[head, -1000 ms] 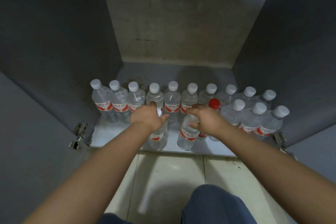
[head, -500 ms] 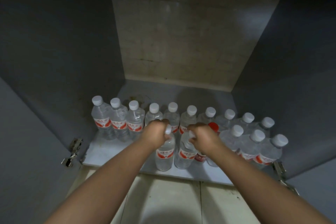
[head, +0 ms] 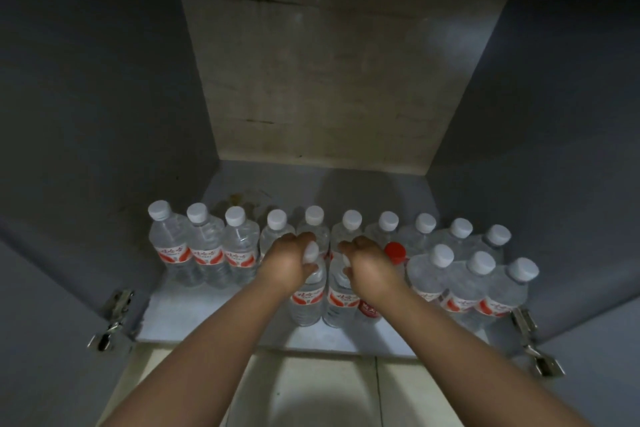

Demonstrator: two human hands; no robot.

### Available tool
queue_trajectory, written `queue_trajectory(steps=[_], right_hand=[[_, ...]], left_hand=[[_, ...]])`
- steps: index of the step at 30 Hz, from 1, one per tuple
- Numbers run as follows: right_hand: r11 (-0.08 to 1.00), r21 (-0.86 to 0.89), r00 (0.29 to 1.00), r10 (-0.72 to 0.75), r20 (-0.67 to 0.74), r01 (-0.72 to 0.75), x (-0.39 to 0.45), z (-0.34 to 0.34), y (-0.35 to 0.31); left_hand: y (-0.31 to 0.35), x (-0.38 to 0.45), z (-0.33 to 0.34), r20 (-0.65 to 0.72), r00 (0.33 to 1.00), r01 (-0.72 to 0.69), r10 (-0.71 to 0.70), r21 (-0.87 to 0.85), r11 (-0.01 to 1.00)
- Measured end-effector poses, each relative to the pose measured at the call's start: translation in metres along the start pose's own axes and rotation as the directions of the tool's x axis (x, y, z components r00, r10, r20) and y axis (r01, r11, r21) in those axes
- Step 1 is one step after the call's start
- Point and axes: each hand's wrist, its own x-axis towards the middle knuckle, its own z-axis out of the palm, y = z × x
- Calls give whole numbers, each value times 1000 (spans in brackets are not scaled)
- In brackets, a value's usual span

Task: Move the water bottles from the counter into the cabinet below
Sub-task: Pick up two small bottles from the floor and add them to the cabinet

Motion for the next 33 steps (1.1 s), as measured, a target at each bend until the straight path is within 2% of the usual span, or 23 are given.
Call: queue_trajectory(steps=[5,13,15,17,19,22,24,26,30,33], right_hand=[[1000,-19,1000,9,-25,-10,0,-2,4],[999,-45,999,-10,-32,8,-4,-6,8],[999,-33,1000,8,-10,-8,-13,-14,7],[999,-16,991,-50,-124,48,-26,-30,2],[999,-27,987,-51,-153,47,-38,-46,0],[998,-6,990,-56,-129,56,-70,-72,-8],[998,1,997,-60,-48,60,-99,-95,-9],[1000,-15,1000,-21,9,21,-131,-123,-3],[999,-30,999,25,33,-24,-208,-187,17],[992,-22,989,129,79,-127,-270,-234,38]], left_hand=[[3,3,-4,14,999,-47,48,-72,996],[2,-5,-2,-27,999,-33,31,-79,996],[5,-20,-7,19,1000,-18,17,13,1000],[12,-39,-19,67,997,34,-45,154,988],[20,-59,-37,101,990,70,-98,255,964],[36,-85,-69,176,980,26,-89,333,943],[54,-101,-93,211,976,-17,-57,334,942],[78,-121,-117,226,974,-49,-25,315,948],[136,-162,-159,235,972,-56,-1,237,970],[192,-193,-177,265,962,-113,62,180,977]])
